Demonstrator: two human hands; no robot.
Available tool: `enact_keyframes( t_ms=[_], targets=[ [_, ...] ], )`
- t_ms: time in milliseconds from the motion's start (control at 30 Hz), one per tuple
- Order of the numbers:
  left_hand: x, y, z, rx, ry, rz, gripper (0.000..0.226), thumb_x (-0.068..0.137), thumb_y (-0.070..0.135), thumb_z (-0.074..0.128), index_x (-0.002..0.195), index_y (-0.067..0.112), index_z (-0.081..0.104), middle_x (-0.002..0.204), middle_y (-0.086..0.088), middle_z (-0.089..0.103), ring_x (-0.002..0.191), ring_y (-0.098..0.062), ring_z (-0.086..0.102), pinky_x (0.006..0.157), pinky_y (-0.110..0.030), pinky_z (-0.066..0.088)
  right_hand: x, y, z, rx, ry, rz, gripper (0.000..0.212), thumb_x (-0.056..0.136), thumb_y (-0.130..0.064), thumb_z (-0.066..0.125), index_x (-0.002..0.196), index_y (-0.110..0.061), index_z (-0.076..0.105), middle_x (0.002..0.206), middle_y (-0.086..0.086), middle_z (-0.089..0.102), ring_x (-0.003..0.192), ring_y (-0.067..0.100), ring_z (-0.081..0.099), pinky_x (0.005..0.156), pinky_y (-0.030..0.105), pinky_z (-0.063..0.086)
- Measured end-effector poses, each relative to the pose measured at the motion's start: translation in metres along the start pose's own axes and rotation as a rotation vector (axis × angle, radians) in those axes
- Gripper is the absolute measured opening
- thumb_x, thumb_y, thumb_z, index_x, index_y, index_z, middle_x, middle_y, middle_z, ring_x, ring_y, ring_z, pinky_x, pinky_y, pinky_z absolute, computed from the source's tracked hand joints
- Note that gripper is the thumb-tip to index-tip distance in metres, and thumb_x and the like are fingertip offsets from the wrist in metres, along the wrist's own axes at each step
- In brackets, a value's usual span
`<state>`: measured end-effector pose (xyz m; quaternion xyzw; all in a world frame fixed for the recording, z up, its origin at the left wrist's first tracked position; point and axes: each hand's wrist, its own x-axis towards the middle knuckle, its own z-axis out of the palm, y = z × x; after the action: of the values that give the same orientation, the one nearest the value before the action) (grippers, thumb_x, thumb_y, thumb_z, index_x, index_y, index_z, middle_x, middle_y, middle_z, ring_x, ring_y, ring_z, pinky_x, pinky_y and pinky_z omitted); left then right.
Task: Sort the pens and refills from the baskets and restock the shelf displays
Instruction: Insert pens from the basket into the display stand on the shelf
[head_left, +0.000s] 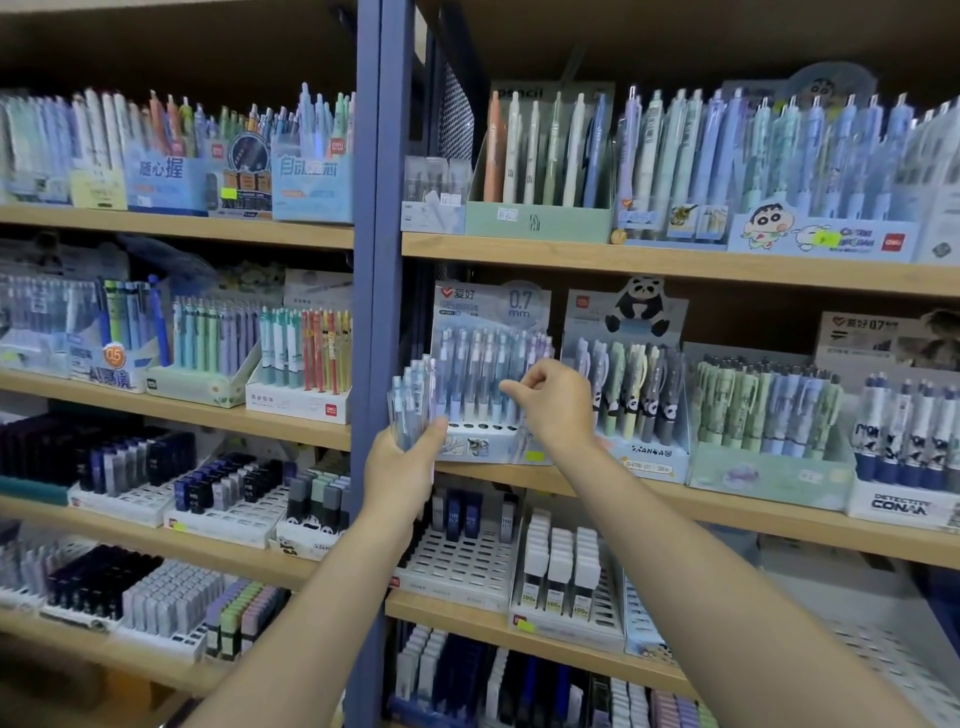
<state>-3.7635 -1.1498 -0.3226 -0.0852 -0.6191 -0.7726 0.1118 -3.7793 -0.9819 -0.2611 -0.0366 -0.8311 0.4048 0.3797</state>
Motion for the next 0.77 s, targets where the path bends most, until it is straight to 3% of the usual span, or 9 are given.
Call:
enact_keyframes(
  t_ms=[167, 267, 333, 433, 533, 600, 667, 767],
  targets=[
    [-0.003, 0.003, -0.003, -0.001, -0.006, 0.004, 0.009, 0.096, 0.040, 0.065, 0.095, 0.039, 0.056, 0.096, 0.019, 0.058, 0.092, -0.007, 0.055, 0.087, -0.032, 0.039, 0.001, -0.007, -0.008, 0.050, 0.012, -0.094, 0.027, 0.090, -0.021, 0.073, 0.108, -0.015, 0.054, 0.062, -0.003, 0.051, 0.059, 0.013, 0.052, 0.069, 0.034, 0.050],
    [-0.002, 0.003, -0.004, -0.004, 0.029, -0.009, 0.013, 0.096, 0.040, 0.065, 0.096, 0.028, 0.063, 0.076, 0.005, 0.064, 0.073, -0.014, 0.059, 0.072, -0.031, 0.047, 0.001, -0.007, -0.012, 0.013, -0.042, -0.170, 0.062, 0.093, -0.017, 0.070, 0.145, -0.028, 0.039, 0.063, -0.002, 0.054, 0.061, 0.013, 0.055, 0.067, 0.031, 0.052],
    [0.000, 0.002, -0.008, -0.024, 0.052, -0.034, 0.017, 0.094, 0.039, 0.068, 0.100, 0.023, 0.067, 0.064, -0.005, 0.064, 0.056, -0.019, 0.053, 0.056, -0.029, 0.044, 0.002, -0.005, -0.014, -0.011, -0.097, -0.194, 0.072, 0.094, -0.016, 0.068, 0.153, -0.034, 0.031, 0.065, -0.001, 0.055, 0.063, 0.014, 0.056, 0.069, 0.031, 0.053],
    [0.000, 0.003, -0.013, -0.041, 0.045, -0.041, 0.017, 0.093, 0.035, 0.071, 0.100, 0.020, 0.069, 0.063, -0.006, 0.063, 0.046, -0.015, 0.049, 0.048, -0.027, 0.041, 0.003, -0.005, -0.018, -0.019, -0.141, -0.197, 0.063, 0.096, -0.016, 0.064, 0.151, -0.033, 0.038, 0.065, -0.001, 0.054, 0.064, 0.014, 0.056, 0.076, 0.035, 0.056],
    [-0.002, 0.007, -0.012, -0.074, -0.069, -0.027, 0.021, 0.091, 0.030, 0.073, 0.102, 0.013, 0.069, 0.069, -0.005, 0.065, 0.049, -0.014, 0.054, 0.049, -0.027, 0.045, -0.004, -0.012, -0.022, 0.053, -0.092, -0.201, 0.056, 0.098, -0.019, 0.060, 0.148, -0.029, 0.039, 0.067, 0.000, 0.055, 0.064, 0.013, 0.055, 0.069, 0.030, 0.052],
    [-0.004, 0.010, -0.008, -0.074, -0.137, -0.044, 0.022, 0.089, 0.029, 0.075, 0.101, 0.012, 0.069, 0.066, -0.003, 0.065, 0.049, -0.014, 0.054, 0.050, -0.026, 0.046, -0.014, -0.021, -0.027, 0.158, -0.110, -0.178, 0.036, 0.099, -0.024, 0.058, 0.135, -0.025, 0.054, 0.070, 0.000, 0.056, 0.063, 0.011, 0.053, 0.064, 0.028, 0.048],
    [-0.005, 0.013, -0.002, -0.100, -0.201, -0.068, 0.024, 0.087, 0.027, 0.077, 0.101, 0.010, 0.069, 0.065, -0.003, 0.064, 0.048, -0.015, 0.053, 0.051, -0.026, 0.046, -0.026, -0.030, -0.032, 0.269, -0.247, -0.122, 0.022, 0.098, -0.034, 0.059, 0.113, -0.020, 0.069, 0.073, -0.002, 0.060, 0.058, 0.011, 0.052, 0.059, 0.027, 0.046],
    [-0.008, 0.016, 0.007, -0.107, -0.288, -0.075, 0.031, 0.080, 0.030, 0.079, 0.101, 0.008, 0.070, 0.066, -0.009, 0.061, 0.047, -0.015, 0.051, 0.049, -0.025, 0.044, -0.038, -0.034, -0.037, 0.323, -0.487, -0.004, 0.023, 0.093, -0.041, 0.067, 0.098, -0.020, 0.072, 0.074, -0.003, 0.065, 0.054, 0.013, 0.053, 0.051, 0.027, 0.044]
  ],
)
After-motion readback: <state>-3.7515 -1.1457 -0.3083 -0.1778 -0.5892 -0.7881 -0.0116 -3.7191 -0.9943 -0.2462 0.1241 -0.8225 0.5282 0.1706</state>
